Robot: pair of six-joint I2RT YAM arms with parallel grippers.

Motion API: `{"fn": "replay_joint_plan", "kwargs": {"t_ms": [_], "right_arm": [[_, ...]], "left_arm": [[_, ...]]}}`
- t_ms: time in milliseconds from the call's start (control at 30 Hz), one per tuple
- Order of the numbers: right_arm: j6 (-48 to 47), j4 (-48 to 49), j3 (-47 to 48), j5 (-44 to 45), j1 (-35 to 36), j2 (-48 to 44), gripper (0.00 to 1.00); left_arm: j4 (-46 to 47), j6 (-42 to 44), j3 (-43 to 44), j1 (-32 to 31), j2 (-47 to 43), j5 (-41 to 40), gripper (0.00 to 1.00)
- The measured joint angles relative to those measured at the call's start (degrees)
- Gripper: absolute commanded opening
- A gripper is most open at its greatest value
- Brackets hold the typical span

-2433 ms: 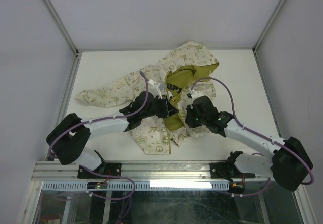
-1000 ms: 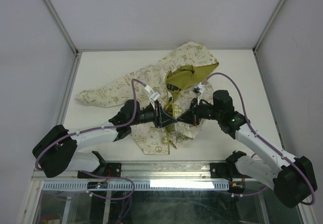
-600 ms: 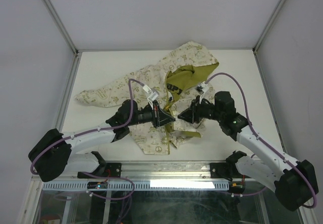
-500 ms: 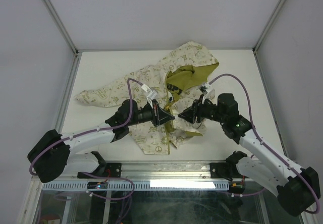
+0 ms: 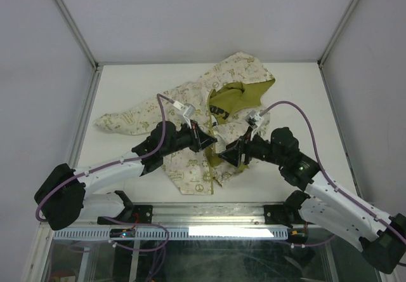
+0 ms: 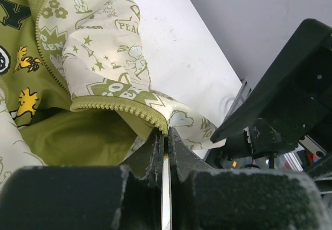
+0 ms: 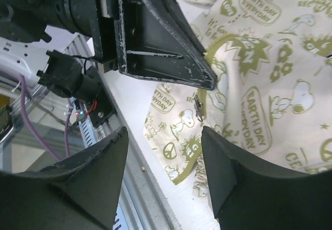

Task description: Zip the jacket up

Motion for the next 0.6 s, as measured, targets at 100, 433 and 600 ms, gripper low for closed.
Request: {"fn": "replay_joint_plan", "kwargs": {"t_ms": [100,433,600], "right_arm": [[-0.3,1.4,0.0,-1.4,0.7,2.7,0.62],[-1.6,6.5,-4.7,4.7,-0.3,7.3,0.74],[-1.6,13.9,-7.1,0.2,-4.7,8.7,0.75]], "left_arm": [[-0.5,-0.4,0.0,0.0,-0.3,-0.1,0.0],[-0.6,-1.0,0.0,0.0,-3.3,5.6,0.0],[-0.4,-1.0,0.0,0.0,-3.9,8.7,0.0]]}}
